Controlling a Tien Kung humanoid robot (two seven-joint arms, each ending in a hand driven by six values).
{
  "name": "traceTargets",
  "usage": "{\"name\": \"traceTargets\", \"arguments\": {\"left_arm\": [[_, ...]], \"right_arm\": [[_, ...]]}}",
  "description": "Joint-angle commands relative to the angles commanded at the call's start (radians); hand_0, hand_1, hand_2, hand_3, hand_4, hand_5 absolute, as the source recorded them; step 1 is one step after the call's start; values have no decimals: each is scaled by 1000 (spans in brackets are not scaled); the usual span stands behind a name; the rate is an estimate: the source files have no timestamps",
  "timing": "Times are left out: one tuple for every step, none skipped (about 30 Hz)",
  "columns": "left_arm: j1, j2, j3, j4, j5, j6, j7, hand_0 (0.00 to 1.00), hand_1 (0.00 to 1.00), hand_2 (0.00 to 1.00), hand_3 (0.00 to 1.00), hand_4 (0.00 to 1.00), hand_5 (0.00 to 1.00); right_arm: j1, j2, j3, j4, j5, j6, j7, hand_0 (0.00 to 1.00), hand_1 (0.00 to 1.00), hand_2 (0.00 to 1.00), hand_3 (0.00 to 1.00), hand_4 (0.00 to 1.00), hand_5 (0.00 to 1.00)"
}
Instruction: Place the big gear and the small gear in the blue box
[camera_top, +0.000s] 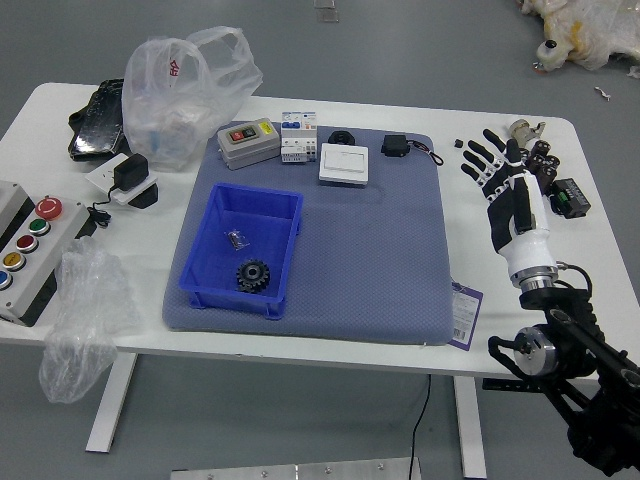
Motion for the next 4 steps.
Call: {"name": "traceTargets", "arguments": {"left_arm": [[0,0,0,0,0,0,0,656,582,586,746,739,675],[0,0,0,0,-1,0,1,656,518,556,747,738,675],[0,0,0,0,-1,0,1,656,518,556,747,738,675],[0,1,0,0,-1,0,1,656,518,556,747,738,675]], "right_arm": [[0,0,1,2,4,4,-1,709,688,701,793,998,938],[-1,0,2,3,8,8,-2,662,645,668,767,998,998],[-1,0,3,4,12,10,-3,662,645,668,767,998,998],[-2,0,5,5,15,13,-3,662,645,668,767,998,998]]}}
